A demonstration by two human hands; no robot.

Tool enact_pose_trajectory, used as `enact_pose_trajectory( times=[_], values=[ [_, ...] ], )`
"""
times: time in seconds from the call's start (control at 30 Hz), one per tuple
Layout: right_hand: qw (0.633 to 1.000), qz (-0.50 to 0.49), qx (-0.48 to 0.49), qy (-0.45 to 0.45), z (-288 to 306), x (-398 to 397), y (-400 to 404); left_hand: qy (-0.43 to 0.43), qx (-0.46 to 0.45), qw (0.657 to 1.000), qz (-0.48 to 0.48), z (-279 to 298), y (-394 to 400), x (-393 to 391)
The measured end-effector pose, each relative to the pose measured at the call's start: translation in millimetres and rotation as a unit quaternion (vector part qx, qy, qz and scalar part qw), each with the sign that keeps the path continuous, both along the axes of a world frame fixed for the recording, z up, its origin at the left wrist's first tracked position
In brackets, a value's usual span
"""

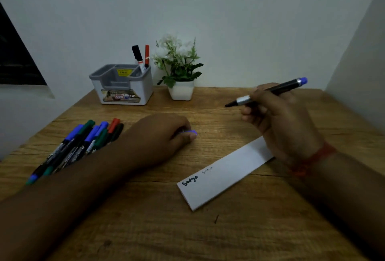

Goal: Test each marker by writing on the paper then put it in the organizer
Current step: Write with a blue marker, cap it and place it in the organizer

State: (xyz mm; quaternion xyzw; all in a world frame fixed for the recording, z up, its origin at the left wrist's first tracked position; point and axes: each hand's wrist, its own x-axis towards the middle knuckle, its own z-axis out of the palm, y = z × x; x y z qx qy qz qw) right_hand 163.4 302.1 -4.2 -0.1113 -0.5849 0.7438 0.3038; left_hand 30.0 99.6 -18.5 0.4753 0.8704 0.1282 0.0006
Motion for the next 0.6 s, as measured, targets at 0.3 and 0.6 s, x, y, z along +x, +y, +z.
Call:
enact_pose_trajectory(
  times=[0.3,0.6],
  values=[
    [1.000,0.022,0.020,0.003,-1.7,-1.4,-10.7,0.052,-0.017,0.998,-0.005,-5.3,8.4,7.2],
    [0.997,0.039,0.020,0.066,28.6,16.1,-19.3,0.038,-0.146,0.989,0.009,-11.3,-2.1,5.0]
  ],
)
